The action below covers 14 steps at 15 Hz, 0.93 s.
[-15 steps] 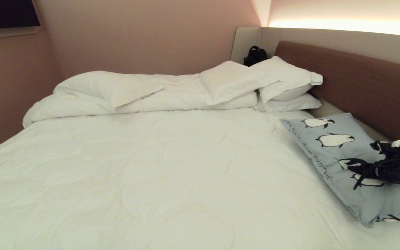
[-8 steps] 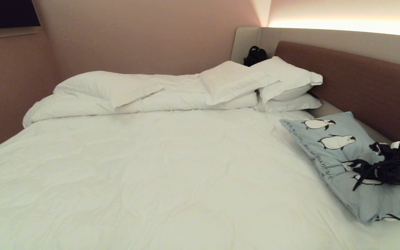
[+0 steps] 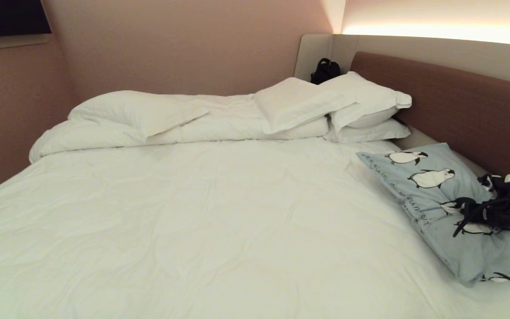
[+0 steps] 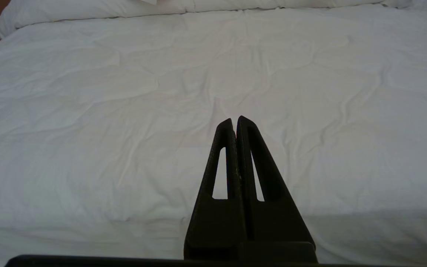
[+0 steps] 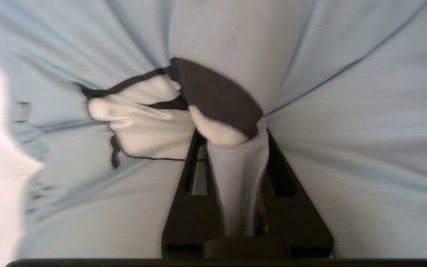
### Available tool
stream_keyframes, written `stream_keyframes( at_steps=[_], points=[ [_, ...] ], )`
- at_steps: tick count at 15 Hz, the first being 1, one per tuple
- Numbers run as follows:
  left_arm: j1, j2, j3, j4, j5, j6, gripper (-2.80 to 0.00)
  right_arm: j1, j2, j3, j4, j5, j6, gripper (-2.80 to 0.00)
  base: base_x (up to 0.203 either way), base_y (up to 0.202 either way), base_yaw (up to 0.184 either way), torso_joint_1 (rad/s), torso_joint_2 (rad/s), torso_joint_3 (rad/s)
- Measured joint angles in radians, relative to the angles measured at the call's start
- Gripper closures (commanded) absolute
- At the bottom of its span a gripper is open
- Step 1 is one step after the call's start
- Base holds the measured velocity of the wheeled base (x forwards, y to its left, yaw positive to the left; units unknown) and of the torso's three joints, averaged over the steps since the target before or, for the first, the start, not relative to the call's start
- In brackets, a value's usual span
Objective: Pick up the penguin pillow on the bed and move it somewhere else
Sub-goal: Pick up the pillow
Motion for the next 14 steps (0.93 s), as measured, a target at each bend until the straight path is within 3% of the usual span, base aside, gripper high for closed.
stream_keyframes(
  at_steps=[4,14],
  points=[
    [0.0,0.0,0.0,0.0,0.001,0.0,0.0,0.011,-0.091,0.028,0.001,0.033,0.06,0.0,0.0,0.0,0.0,0.0,0.0,0.0],
    [0.0,0.0,0.0,0.0,0.001,-0.001,0.0,0.115,-0.334,0.081,0.026,0.026,0.18,0.0,0.0,0.0,0.0,0.0,0.0,0.0]
  ],
)
